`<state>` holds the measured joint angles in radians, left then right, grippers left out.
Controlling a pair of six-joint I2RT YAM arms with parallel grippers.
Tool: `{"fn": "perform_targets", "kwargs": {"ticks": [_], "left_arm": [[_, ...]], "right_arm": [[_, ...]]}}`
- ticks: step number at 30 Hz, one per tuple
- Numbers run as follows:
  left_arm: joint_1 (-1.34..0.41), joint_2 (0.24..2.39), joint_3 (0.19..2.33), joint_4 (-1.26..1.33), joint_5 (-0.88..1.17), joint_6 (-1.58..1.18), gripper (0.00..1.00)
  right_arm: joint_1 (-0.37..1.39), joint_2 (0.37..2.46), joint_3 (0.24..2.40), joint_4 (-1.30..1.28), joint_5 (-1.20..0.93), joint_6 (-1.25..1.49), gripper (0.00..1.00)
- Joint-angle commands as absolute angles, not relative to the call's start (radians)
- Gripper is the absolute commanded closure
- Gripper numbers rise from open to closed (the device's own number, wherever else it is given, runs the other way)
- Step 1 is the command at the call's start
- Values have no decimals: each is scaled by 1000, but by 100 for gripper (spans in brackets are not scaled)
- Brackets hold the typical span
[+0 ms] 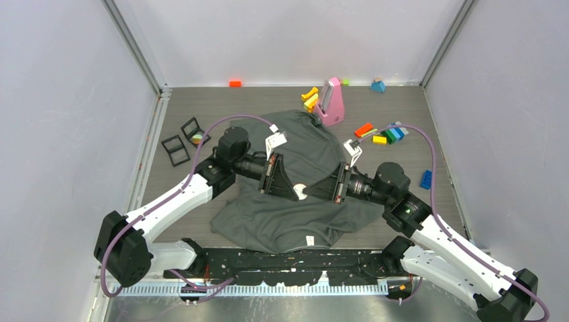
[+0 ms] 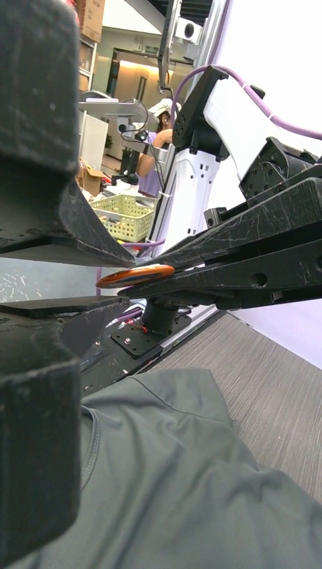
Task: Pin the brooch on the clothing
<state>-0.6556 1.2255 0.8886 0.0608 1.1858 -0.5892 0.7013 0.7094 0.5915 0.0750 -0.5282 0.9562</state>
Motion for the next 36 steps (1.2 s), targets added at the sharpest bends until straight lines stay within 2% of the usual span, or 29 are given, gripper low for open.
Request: {"fn": "perform_targets", "kwargs": {"ticks": [1,22,26,32,36], "left_arm": [[-660,1196,931,52,1189,-566,100],[-661,1192,931,49,1190,-564,100],[-661,1192,931,49,1190,-562,100],[-664,1191,928,46,1191,-561,100],[-666,1193,931,37,1190,-554,100]], "right_arm": [[707,715,592,119,-525,956,72],[711,757,593,162,-572,963,72],[712,772,597,115,-521,953,76],[712,877,657,-133,-409,868,88],[712,937,664,-159,-384,857,91]]}}
